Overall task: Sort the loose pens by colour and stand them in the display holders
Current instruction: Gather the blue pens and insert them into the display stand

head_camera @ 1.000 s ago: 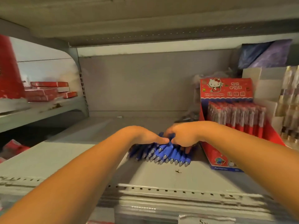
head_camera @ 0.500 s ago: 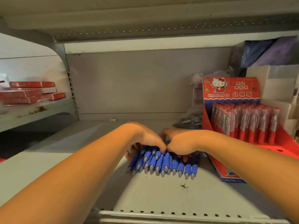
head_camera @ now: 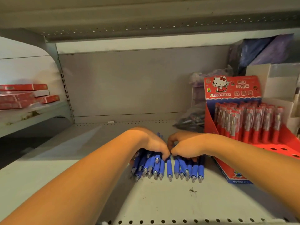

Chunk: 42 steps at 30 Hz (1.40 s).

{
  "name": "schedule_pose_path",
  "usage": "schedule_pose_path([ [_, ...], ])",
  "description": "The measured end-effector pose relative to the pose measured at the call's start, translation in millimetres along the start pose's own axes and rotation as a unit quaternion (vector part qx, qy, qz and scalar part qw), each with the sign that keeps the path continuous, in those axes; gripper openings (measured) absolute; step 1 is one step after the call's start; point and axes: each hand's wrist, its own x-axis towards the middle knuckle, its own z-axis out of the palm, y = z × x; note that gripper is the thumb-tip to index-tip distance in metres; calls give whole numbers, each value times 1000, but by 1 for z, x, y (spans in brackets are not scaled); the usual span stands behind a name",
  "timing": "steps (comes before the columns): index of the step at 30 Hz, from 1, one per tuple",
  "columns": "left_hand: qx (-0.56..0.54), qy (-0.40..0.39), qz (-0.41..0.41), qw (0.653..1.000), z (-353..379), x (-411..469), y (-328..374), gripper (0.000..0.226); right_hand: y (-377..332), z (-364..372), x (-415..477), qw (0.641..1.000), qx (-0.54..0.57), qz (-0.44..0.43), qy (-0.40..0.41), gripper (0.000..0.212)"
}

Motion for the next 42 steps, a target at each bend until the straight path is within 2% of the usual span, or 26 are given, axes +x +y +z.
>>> schedule_pose_path([
  [6,52,-6,40,998,4,-4,12,39,2,1,3,999,15,21,24,17],
  [9,56,10,54,997,6,-2,17,27,1,1,3,999,20,31,40,21],
  [11,75,10,54,996,7,0,20,45,1,1,3,998,25,31,56,22],
  [13,112,-7,51,992,8,-1,23,29,1,0,4,996,38,25,72,20],
  [14,129,7,41,991,10,-2,24,28,1,0,3,996,46,22,78,19],
  [17,160,92,49,982,13,1,20,54,2,-2,1,994,68,15,89,18],
  [18,161,108,49,980,13,4,17,54,2,-2,0,993,73,12,95,18],
  [22,73,130,20,989,7,11,1,17,2,-2,-2,987,115,-3,116,19],
  [26,-8,141,25,990,2,13,-13,16,3,-4,-2,970,178,-38,158,22],
  [28,-65,169,43,982,-5,11,-20,20,3,-6,-3,956,222,-56,181,21],
  [31,-187,243,92,947,-14,6,-29,28,-2,-12,-7,921,324,-85,201,19],
  [35,-340,286,203,873,-20,-7,-24,31,-12,-30,-25,859,426,-135,247,27],
  [40,-452,267,338,781,-11,-41,-2,30,-8,-33,-70,743,543,-188,343,36],
  [42,-467,245,380,760,-3,-54,9,34,-1,-29,-90,717,569,-185,358,36],
])
